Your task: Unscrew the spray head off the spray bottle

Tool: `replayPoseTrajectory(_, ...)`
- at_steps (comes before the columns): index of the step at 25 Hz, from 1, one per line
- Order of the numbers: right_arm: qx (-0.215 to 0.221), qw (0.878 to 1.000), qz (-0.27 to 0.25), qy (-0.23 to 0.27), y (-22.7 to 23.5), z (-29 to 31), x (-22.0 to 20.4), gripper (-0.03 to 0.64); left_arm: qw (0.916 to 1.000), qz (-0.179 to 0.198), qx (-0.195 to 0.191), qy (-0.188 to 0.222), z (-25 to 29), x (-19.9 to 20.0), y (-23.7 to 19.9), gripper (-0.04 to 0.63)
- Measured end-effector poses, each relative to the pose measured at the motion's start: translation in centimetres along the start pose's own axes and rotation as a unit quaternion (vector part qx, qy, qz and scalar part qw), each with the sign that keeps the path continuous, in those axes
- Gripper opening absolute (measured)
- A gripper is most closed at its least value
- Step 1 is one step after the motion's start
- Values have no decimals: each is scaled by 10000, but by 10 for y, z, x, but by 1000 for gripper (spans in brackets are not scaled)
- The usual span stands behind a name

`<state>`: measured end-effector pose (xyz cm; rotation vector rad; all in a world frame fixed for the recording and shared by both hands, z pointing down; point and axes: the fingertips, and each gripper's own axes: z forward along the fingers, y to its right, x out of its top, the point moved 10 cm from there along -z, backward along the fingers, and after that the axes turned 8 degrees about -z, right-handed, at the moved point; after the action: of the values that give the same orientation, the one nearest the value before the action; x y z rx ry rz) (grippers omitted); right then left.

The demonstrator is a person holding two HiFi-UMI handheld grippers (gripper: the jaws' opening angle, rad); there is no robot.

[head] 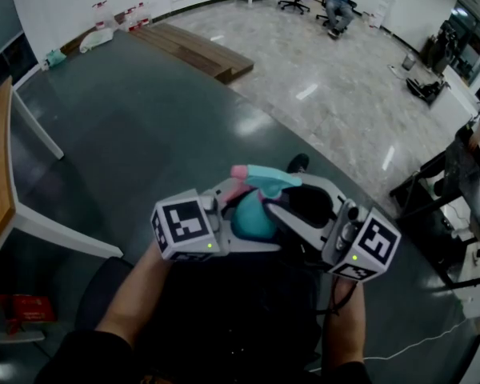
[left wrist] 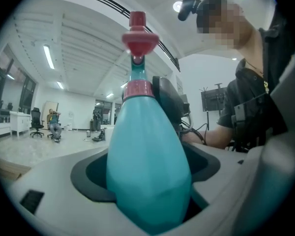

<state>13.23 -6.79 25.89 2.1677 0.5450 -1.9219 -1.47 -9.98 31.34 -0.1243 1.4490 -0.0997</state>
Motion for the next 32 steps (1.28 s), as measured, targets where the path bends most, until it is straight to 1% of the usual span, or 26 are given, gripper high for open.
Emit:
replayPoseTrajectory(3,-389,9992,33,-47,3,1,0,149,9989,-43,448,125,-1,1,-7,419)
replayPoseTrajectory(5,-654,9978,115,-15,6,0,0,149,9963,-39,838,176,-2,0,-12,419)
replayPoseTrajectory(8,-1138,9934,92,-102,9,2,-1,147,9886,-51,1494,157,-3,-1,-22,419)
replayPoseTrajectory(11,-1429,9895,68,-194,7,3,-2,147,9795,-121,2012,52,0,-4,-27,419)
replayPoseTrajectory(18,-1999,9777,89,-643,4,22,-6,146,9676,-72,2523,-92,4,-6,-29,419)
replayPoseTrajectory(19,-2052,9763,77,-678,3,23,-6,127,9664,-57,2567,-108,5,-6,-28,419)
replayPoseTrajectory(21,-2050,9762,54,-707,3,23,-5,121,9663,-40,2572,-111,4,-6,-27,419)
replayPoseTrajectory(24,-1894,9793,50,-716,4,20,-3,123,9709,-14,2393,-102,4,-5,-26,419)
replayPoseTrajectory(28,-1576,9850,40,-700,4,16,-1,123,9808,-9,1948,-94,1,-4,-23,419)
replayPoseTrajectory(32,-1037,9928,70,-600,7,9,1,123,9907,-37,1359,-105,1,-3,-18,419)
